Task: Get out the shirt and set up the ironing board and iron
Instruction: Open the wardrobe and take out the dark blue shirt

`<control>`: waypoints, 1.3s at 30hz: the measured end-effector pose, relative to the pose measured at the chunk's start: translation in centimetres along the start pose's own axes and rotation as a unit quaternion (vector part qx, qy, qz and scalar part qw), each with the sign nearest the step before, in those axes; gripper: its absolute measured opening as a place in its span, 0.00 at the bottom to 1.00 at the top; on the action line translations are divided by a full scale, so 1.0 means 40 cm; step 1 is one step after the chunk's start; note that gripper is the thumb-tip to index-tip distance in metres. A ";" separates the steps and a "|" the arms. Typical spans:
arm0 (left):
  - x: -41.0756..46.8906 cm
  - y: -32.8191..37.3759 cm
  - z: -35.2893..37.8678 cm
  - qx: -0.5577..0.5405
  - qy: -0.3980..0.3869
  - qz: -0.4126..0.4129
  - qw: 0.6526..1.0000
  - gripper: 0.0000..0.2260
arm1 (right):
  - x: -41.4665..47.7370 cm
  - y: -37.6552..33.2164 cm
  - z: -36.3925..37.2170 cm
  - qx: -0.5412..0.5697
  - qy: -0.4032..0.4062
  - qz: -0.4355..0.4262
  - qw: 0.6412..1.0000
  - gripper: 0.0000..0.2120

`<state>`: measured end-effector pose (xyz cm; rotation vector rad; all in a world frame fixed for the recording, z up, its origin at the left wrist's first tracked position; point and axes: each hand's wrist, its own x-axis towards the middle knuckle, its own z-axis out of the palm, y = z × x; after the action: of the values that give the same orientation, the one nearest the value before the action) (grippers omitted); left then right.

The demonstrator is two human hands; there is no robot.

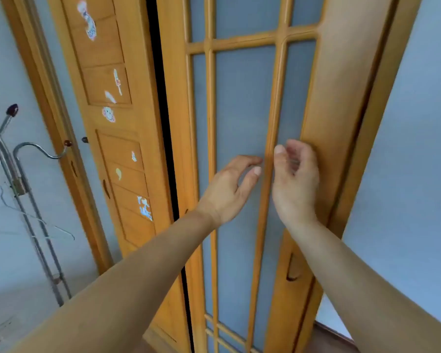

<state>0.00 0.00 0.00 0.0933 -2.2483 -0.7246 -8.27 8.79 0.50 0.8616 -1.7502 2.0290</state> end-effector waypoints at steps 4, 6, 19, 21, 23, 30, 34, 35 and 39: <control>0.032 -0.031 0.034 0.088 -0.072 0.085 0.990 0.17 | 0.016 0.000 -0.022 -0.040 0.024 0.007 0.999 0.15; 0.047 -0.042 0.054 0.140 -0.101 0.139 0.975 0.18 | 0.020 0.005 -0.028 -0.041 0.032 0.003 0.999 0.14; 0.114 -0.108 0.104 0.335 -0.051 0.346 0.875 0.16 | 0.033 0.018 -0.050 -0.060 0.010 -0.022 0.998 0.14; 0.124 -0.119 0.091 0.334 -0.048 0.355 0.872 0.16 | 0.035 0.015 -0.046 -0.062 0.017 -0.020 0.998 0.14; 0.135 -0.131 0.077 0.334 -0.055 0.369 0.865 0.17 | 0.036 0.010 -0.036 -0.064 0.023 -0.016 0.998 0.14; 0.155 -0.184 0.023 0.329 -0.040 0.397 0.856 0.16 | 0.032 -0.007 0.032 -0.095 0.060 -0.021 0.993 0.12; 0.163 -0.212 -0.009 0.335 0.017 0.378 0.863 0.17 | 0.031 -0.012 0.066 -0.141 0.086 -0.038 0.986 0.16; 0.166 -0.215 -0.015 0.336 0.034 0.361 0.869 0.18 | 0.031 -0.012 0.075 -0.154 0.092 -0.045 0.983 0.17; 0.188 -0.219 -0.035 0.318 0.102 0.328 0.884 0.22 | 0.038 0.000 0.116 -0.160 0.093 -0.045 0.982 0.22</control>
<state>-5.70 -10.07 1.03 -0.2578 -2.0287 0.3800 -8.38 4.07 1.77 0.6172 -1.8279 1.6517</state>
